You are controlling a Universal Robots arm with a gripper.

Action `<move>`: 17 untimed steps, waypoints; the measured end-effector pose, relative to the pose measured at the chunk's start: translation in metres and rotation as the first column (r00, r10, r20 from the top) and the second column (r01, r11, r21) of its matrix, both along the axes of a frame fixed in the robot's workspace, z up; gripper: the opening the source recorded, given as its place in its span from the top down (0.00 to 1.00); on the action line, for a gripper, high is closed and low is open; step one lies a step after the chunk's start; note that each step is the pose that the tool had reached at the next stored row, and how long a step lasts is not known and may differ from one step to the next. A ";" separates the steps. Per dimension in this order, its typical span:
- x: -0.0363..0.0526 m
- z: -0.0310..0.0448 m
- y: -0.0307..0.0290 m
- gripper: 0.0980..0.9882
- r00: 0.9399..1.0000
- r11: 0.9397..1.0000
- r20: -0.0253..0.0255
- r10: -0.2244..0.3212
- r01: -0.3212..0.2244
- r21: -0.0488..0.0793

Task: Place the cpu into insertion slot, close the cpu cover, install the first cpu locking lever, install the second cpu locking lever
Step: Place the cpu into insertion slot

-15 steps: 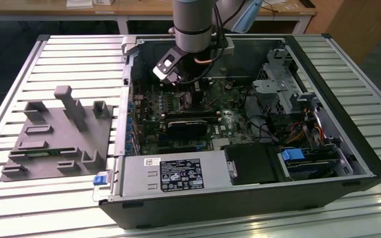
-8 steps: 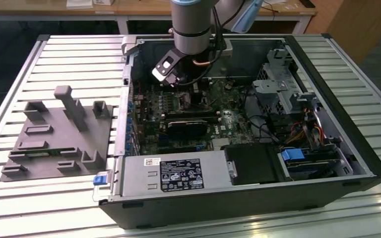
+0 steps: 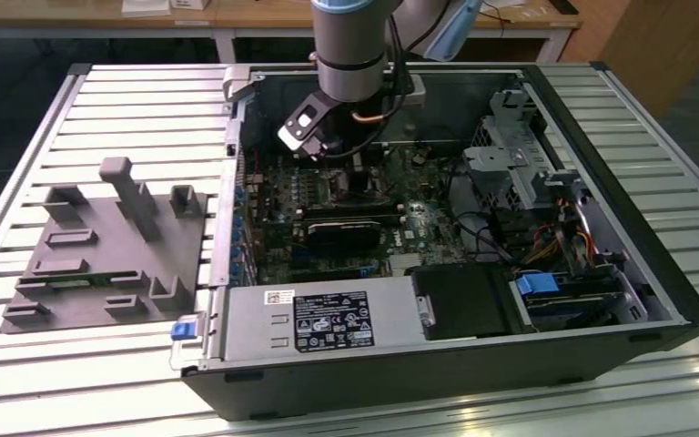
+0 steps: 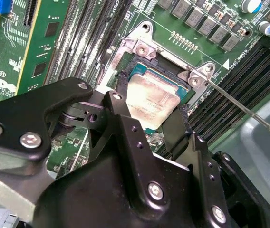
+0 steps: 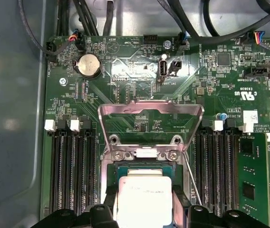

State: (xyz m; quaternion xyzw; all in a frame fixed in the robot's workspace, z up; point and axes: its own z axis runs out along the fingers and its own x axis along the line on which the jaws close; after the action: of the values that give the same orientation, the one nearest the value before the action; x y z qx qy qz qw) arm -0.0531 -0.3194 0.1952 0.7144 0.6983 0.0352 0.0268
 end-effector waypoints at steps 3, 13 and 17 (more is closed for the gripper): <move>-0.0006 -0.0009 0.0005 0.51 1.000 1.000 0.000 -0.002 0.002 0.000; 0.0007 -0.0014 0.0007 0.51 1.000 1.000 0.000 -0.003 0.003 0.000; 0.0011 -0.0013 0.0007 0.51 1.000 1.000 0.000 -0.004 0.004 0.000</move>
State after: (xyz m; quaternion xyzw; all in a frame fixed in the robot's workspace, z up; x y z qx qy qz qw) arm -0.0520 -0.3188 0.1939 0.7157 0.6970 0.0351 0.0269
